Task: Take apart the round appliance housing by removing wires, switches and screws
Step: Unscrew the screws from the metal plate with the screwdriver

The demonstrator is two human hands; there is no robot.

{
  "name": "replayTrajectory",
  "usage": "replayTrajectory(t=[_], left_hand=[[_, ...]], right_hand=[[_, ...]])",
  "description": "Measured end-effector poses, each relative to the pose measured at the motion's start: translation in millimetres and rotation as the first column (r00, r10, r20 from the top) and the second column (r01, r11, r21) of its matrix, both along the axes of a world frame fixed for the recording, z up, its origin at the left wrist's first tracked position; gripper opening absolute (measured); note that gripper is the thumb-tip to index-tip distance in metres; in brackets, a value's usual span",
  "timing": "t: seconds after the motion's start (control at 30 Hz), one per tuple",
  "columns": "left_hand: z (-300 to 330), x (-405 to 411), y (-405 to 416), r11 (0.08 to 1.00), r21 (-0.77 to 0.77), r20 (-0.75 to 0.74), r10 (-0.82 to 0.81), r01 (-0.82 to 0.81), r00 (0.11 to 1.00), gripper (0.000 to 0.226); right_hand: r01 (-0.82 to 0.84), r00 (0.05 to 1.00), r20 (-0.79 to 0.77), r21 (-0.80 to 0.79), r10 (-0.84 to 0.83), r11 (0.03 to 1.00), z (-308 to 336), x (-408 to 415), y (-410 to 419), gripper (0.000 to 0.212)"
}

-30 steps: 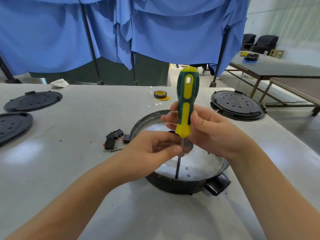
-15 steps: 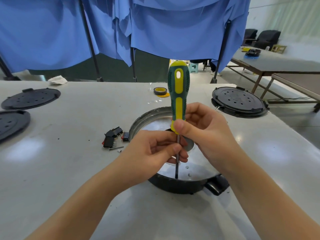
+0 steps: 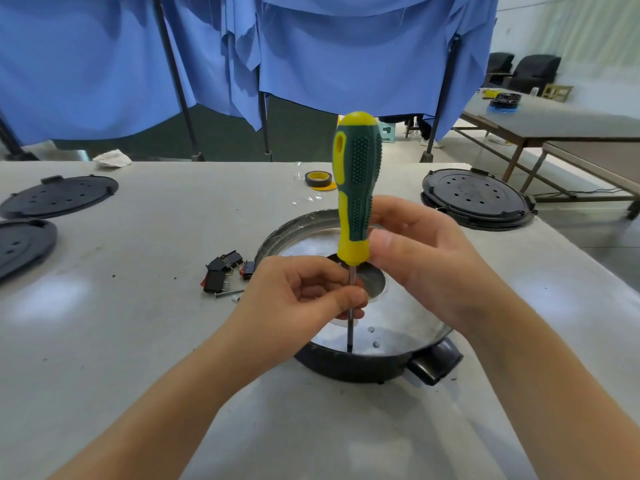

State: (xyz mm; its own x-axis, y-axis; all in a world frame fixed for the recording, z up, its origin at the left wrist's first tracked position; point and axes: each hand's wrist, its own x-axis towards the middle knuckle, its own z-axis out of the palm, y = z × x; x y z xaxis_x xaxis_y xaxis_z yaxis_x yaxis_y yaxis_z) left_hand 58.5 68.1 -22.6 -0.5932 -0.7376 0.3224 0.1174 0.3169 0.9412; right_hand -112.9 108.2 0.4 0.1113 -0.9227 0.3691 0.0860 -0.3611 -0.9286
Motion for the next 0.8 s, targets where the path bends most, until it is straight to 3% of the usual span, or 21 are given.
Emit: replayTrajectory(t=[0.1, 0.2, 0.4, 0.5, 0.6, 0.8], left_hand=[[0, -1, 1, 1.000, -0.012, -0.009, -0.004, 0.004, 1.000, 0.011], [0, -2, 0, 0.999, -0.042, 0.011, 0.002, -0.001, 1.000, 0.009], [1, -1, -4, 0.999, -0.036, 0.037, 0.031, -0.030, 0.999, 0.015], [1, 0, -4, 0.998, -0.046, 0.100, -0.042, 0.047, 0.994, 0.007], [2, 4, -3, 0.989, -0.042, 0.156, -0.136, 0.144, 0.978, 0.019], [2, 3, -2, 0.994, -0.016, 0.121, -0.104, 0.107, 0.987, 0.023]], right_hand=[[0.137, 0.990, -0.016, -0.090, -0.139, 0.987, 4, 7, 1, 0.033], [0.210, 0.977, 0.000, -0.138, -0.212, 0.968, 5, 12, 2, 0.026], [0.036, 0.998, -0.052, -0.041, -0.038, 0.998, 4, 10, 2, 0.028], [-0.019, 0.999, -0.039, -0.008, 0.018, 1.000, 5, 8, 3, 0.033], [-0.009, 0.996, -0.085, 0.002, 0.009, 1.000, 3, 7, 3, 0.033], [0.030, 0.991, -0.130, 0.039, -0.025, 0.999, 6, 6, 5, 0.035]])
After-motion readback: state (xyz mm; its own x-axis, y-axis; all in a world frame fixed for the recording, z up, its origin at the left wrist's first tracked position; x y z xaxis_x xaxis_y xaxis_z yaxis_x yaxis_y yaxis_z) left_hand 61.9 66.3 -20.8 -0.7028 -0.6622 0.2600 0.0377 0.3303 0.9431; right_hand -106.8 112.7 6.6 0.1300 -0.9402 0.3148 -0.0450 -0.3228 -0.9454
